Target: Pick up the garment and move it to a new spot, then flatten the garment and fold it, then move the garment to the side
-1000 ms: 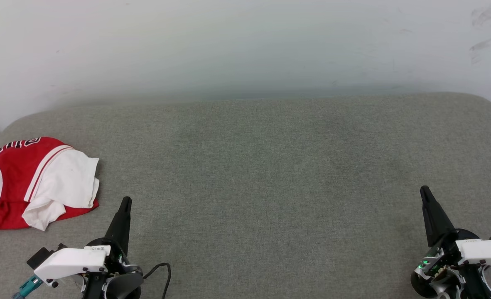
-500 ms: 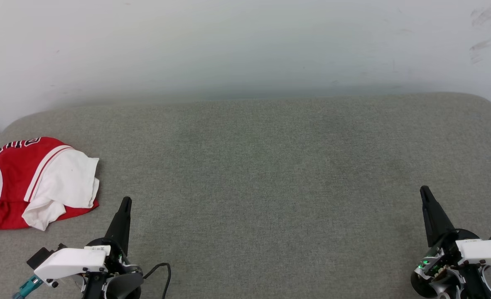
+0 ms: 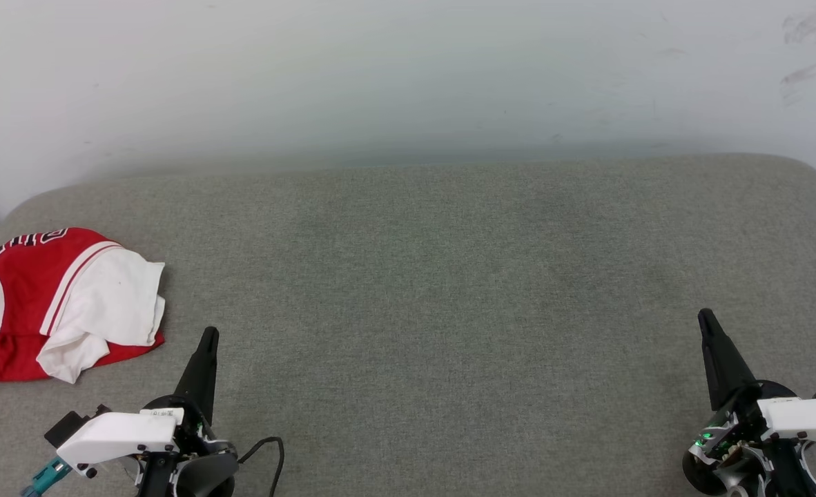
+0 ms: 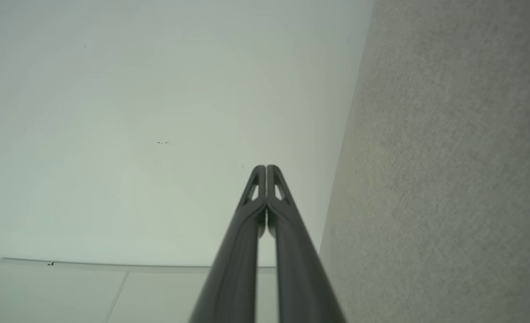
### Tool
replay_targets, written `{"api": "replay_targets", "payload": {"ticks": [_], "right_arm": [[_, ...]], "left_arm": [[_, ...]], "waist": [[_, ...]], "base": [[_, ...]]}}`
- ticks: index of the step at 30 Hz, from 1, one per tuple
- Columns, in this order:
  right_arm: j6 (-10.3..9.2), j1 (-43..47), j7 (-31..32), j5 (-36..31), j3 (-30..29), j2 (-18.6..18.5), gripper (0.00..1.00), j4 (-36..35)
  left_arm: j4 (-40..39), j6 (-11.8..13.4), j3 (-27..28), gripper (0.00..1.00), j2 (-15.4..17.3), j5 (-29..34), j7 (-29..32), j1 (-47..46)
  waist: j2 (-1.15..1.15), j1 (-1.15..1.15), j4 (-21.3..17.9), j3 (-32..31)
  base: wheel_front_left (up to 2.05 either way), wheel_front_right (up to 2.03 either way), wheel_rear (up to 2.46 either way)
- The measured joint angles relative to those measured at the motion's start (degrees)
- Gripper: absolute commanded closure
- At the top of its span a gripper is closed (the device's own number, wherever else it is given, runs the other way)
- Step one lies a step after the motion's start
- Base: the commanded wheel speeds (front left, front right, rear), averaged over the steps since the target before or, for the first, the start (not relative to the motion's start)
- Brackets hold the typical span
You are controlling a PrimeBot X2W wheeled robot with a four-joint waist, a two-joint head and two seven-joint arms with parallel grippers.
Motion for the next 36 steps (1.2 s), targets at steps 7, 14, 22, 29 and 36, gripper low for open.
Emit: {"api": "replay_targets", "payload": {"ticks": [7,14,22,29,36], "right_arm": [[0.0,0.0,0.0,0.0,0.0,0.0,1.0,0.0],[0.0,0.09,0.0,0.01,0.0,0.0,0.0,0.15],[-0.1,2.65,-0.94,-0.25,0.67,0.12,0.0,2.4],[-0.1,2.69,-2.92,-1.55,1.8,0.15,0.0,1.94],[-0.1,2.74,-4.71,-5.03,2.03,0.18,0.0,1.64]], "left_arm": [[0.0,0.0,0.0,1.0,0.0,0.0,0.0,0.0],[0.19,0.01,-0.03,0.0,0.0,0.0,-0.01,0.08],[2.36,0.1,-0.56,0.0,-0.27,0.42,-0.96,2.82],[1.52,0.1,-0.78,0.0,-0.27,2.37,-2.9,3.48],[0.19,0.1,-0.14,0.0,-0.27,5.79,-4.78,3.91]], "waist": [[0.0,0.0,0.0,0.0],[0.0,0.0,0.0,0.0],[0.0,0.0,0.0,0.03],[0.0,0.0,-0.03,0.08],[0.0,0.0,-0.11,0.15]], "base": [[0.0,0.0,0.0],[0.0,0.0,0.0],[0.0,0.0,0.0],[0.0,0.0,0.0],[0.0,0.0,0.0]]}}
